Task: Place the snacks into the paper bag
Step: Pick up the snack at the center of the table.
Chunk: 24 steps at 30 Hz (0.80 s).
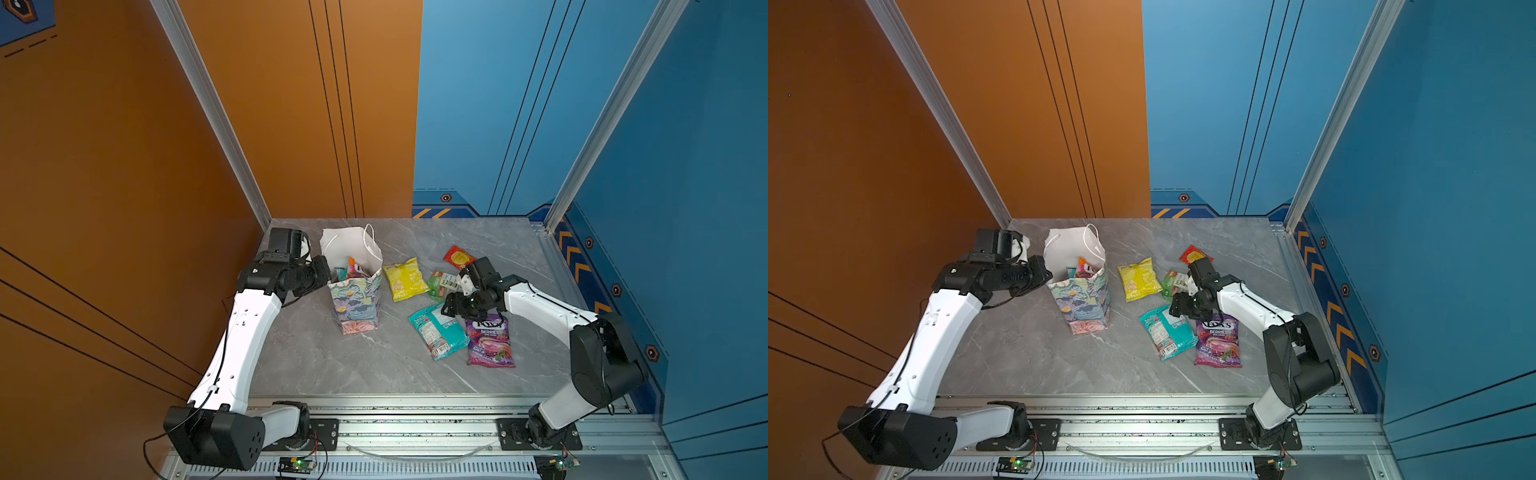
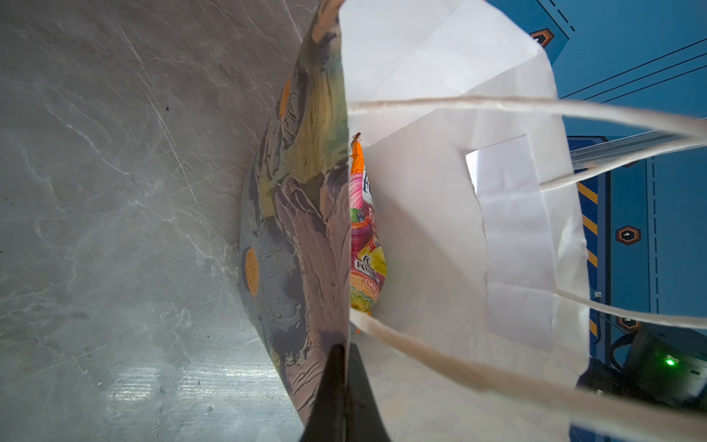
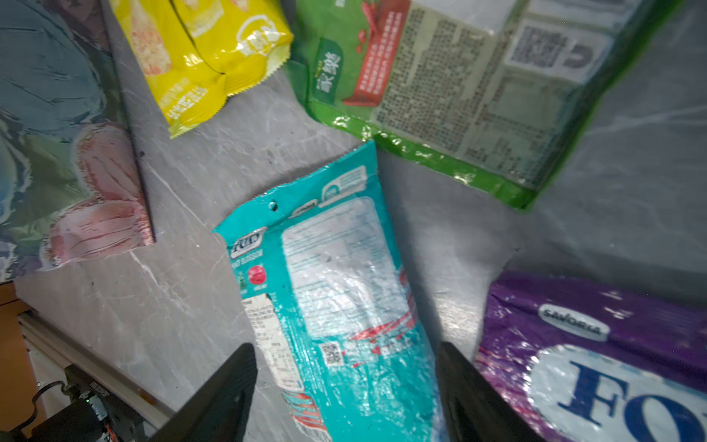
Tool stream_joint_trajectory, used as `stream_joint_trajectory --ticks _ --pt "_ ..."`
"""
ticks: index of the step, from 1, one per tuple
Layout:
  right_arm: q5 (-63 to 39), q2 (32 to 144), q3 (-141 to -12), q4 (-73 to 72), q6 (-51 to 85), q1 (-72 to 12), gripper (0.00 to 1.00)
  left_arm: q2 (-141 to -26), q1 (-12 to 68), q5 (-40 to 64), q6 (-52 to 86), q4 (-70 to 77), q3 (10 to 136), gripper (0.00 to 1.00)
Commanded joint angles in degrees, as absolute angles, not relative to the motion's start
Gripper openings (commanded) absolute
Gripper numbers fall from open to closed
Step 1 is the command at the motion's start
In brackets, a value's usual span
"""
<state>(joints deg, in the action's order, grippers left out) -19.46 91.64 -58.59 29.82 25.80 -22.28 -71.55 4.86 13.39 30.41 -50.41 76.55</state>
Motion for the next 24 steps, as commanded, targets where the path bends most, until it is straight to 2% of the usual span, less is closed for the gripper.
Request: stream_joint_trajectory --ticks 1,14,24 --pt "-18.61 93.0 -56.53 26.21 26.49 -20.99 0.76 -70.32 4.48 14.61 30.65 -49.92 75.68 0.0" --pt "-29.12 96.03 -49.84 15.81 32.1 -19.12 0.75 -70.21 4.31 14.88 30.79 -50.01 75.76 0.0" --pt "-33.35 97.72 -45.56 6.79 38.57 -19.23 0.71 -70.15 4.31 14.87 30.91 -49.96 75.67 0.0"
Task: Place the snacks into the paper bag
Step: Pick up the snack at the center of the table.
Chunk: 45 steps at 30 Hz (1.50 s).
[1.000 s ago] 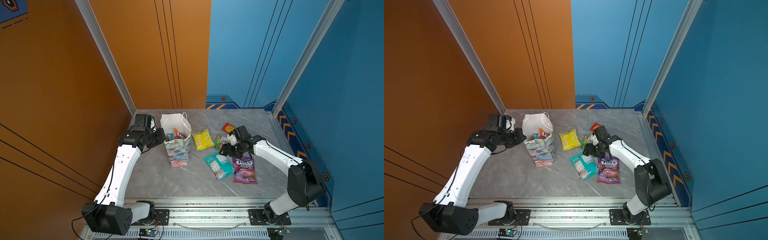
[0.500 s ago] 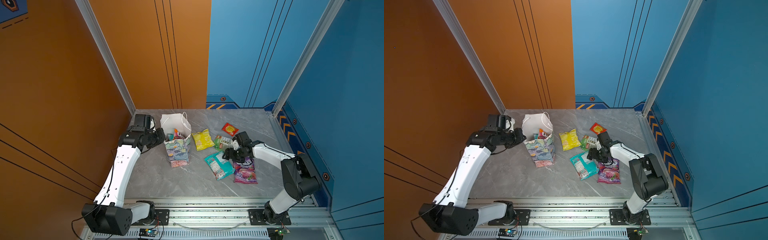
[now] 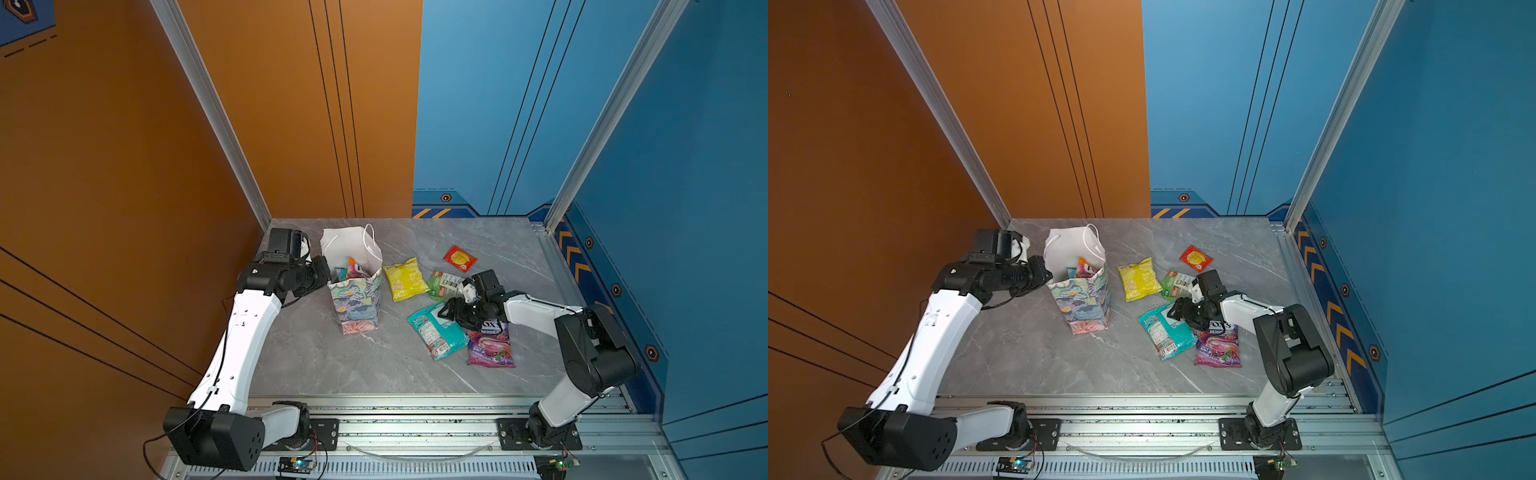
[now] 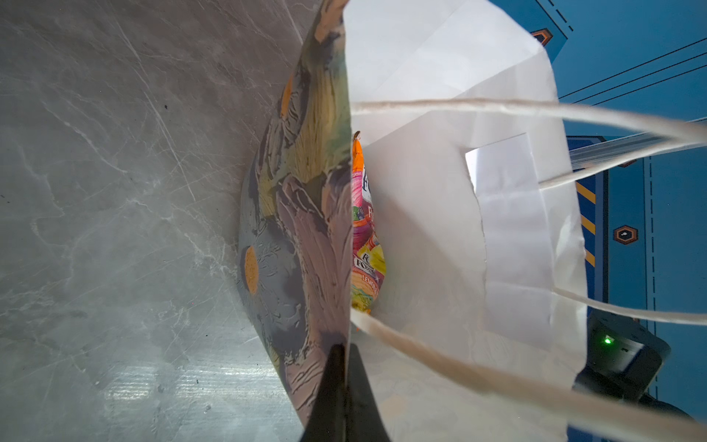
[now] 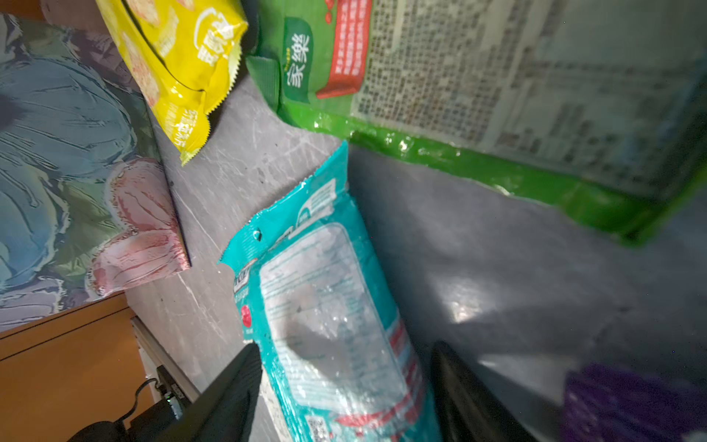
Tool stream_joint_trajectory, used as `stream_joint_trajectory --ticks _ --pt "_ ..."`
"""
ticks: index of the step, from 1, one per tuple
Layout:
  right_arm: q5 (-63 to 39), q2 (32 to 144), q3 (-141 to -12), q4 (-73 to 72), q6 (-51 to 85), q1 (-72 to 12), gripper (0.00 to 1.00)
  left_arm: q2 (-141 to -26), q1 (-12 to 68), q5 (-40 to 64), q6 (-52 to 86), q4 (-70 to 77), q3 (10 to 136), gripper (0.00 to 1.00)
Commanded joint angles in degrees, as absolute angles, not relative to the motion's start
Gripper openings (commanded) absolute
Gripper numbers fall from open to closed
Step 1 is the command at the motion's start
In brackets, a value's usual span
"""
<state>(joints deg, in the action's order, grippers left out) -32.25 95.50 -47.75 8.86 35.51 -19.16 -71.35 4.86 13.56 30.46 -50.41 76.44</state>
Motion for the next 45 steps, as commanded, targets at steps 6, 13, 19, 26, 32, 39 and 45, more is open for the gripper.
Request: stream_joint_trajectory --ticks 6,13,19,26,32,39,45 --pt "-33.66 98.0 -45.0 5.15 40.36 -19.69 0.51 -70.13 4.31 14.88 31.02 -49.94 75.67 0.0" --pt "-34.05 96.29 -45.79 3.55 43.11 -19.72 0.1 -69.79 4.31 14.87 30.89 -49.94 75.5 0.0" --pt "-33.56 90.22 -50.58 8.44 43.46 -20.21 0.0 -69.67 4.22 14.9 31.0 -50.0 75.32 0.0" --pt "-29.65 82.69 -61.23 18.02 42.02 -22.15 0.0 -69.17 4.13 14.79 31.08 -49.93 75.06 0.0" --pt "-27.48 80.35 -69.15 21.54 42.63 -23.28 0.0 -68.79 4.04 14.94 31.1 -50.0 74.97 0.0" --pt "-23.03 82.41 -80.07 22.79 42.97 -26.02 0.0 -68.82 3.91 15.57 31.39 -49.44 74.54 0.0" --pt "-18.53 86.3 -90.44 21.36 43.24 -28.83 0.0 -68.64 4.04 15.76 31.76 -48.85 74.47 0.0"
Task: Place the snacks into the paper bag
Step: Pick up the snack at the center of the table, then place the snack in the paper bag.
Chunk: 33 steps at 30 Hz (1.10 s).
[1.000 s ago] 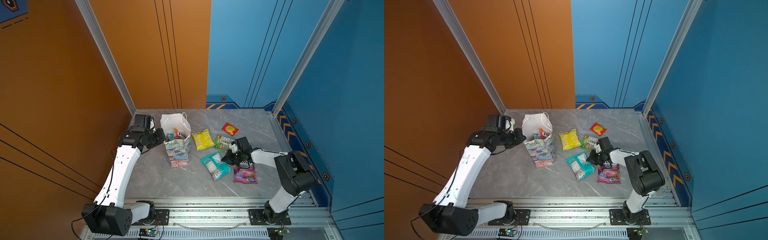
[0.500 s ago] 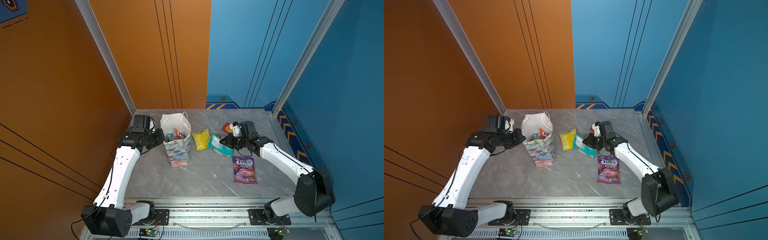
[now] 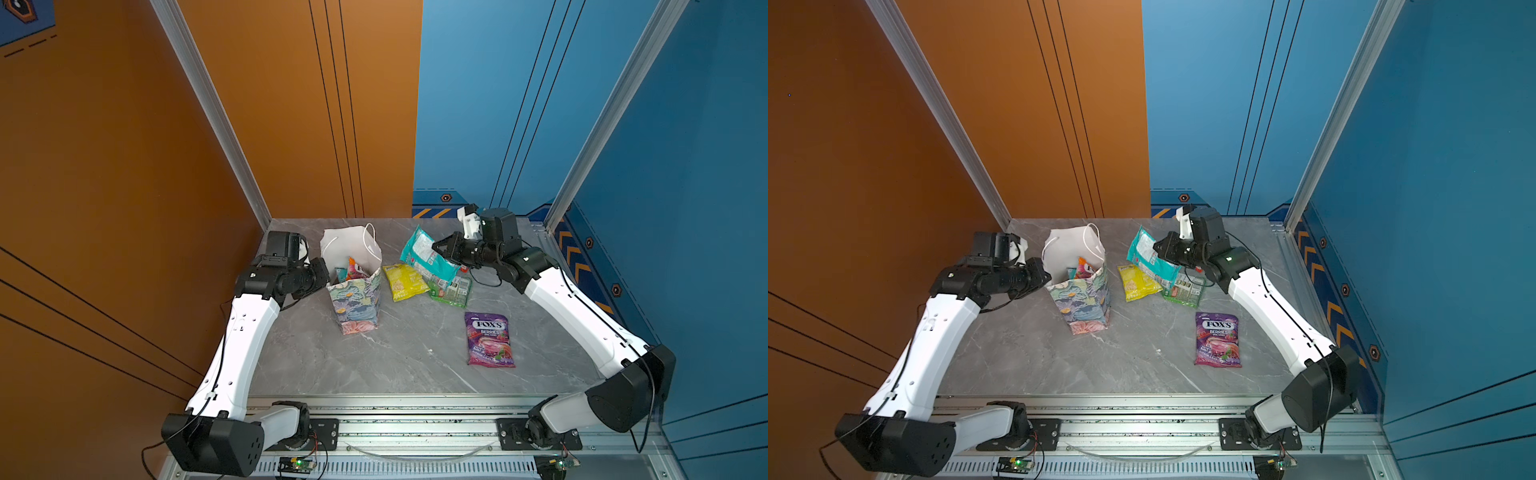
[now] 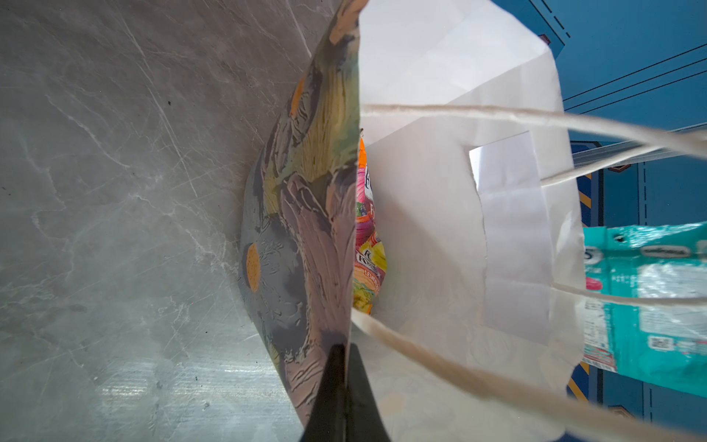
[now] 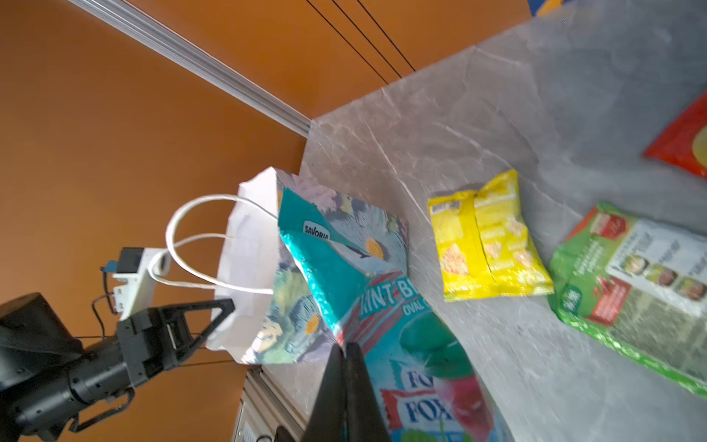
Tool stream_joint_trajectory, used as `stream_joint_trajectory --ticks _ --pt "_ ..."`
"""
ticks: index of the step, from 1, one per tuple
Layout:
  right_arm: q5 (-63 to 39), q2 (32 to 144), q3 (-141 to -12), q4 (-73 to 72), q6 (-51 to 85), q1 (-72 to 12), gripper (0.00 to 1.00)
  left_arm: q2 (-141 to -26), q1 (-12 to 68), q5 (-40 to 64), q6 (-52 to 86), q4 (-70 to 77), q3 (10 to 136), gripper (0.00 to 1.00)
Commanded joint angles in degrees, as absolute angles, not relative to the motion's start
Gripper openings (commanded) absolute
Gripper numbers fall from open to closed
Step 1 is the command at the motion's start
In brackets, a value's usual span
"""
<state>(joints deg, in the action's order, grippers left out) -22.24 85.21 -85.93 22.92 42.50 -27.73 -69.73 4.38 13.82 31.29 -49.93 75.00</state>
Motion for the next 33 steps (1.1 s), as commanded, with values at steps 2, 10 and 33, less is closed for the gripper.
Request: stream_joint_trajectory --ticks 2,10,33 --pt "-17.09 87.62 -93.82 21.31 42.82 -29.61 0.0 -68.73 4.04 15.74 31.82 -48.62 74.45 0.0" --pt "-8.03 94.12 -109.33 24.75 37.24 -35.04 0.0 -68.64 4.13 16.02 32.09 -48.51 74.19 0.0" --pt "3.29 118.42 -146.12 24.51 29.11 -45.26 0.0 -68.59 4.49 16.87 32.71 -47.46 73.48 0.0"
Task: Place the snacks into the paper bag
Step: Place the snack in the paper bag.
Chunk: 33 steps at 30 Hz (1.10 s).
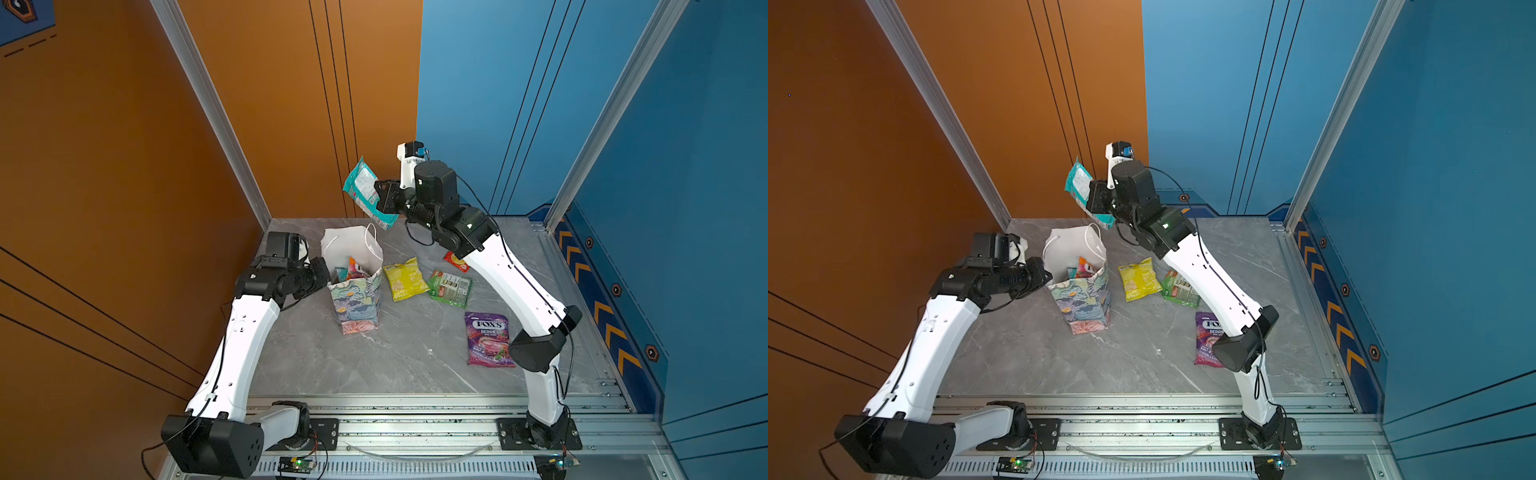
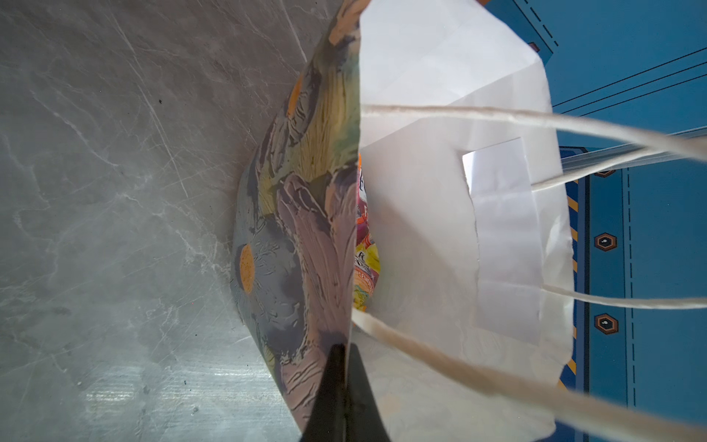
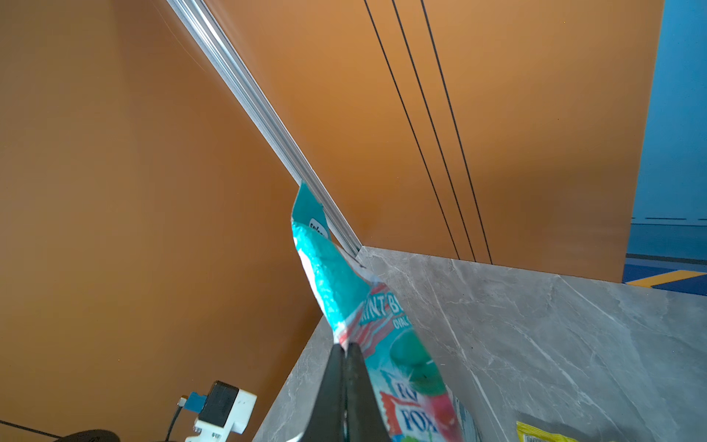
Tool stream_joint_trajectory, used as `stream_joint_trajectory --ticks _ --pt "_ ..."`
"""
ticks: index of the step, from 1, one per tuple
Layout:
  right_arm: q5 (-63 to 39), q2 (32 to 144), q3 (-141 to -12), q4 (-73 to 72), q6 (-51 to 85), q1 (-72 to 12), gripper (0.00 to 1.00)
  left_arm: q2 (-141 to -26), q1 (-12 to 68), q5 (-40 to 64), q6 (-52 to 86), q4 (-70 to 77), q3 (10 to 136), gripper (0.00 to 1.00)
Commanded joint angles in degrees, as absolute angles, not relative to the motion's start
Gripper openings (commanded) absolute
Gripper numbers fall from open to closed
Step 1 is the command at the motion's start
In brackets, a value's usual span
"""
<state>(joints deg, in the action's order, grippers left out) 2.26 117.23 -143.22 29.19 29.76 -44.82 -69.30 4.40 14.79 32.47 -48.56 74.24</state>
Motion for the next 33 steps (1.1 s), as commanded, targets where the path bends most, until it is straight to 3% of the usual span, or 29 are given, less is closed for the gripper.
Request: stream_joint_trajectory --ticks 1,12,33 --pt "2.68 118.41 -146.31 23.6 29.38 -45.35 0.0 -68.63 4.48 16.83 32.73 -47.46 73.48 0.0" --pt "1.49 126.27 -151.09 15.81 31.27 -47.17 0.0 -68.55 4.55 16.95 32.96 -47.08 73.17 0.0" --pt "3.11 122.67 -150.18 20.79 34.22 -49.69 0.0 -68.48 4.57 17.14 32.98 -46.26 72.42 0.0"
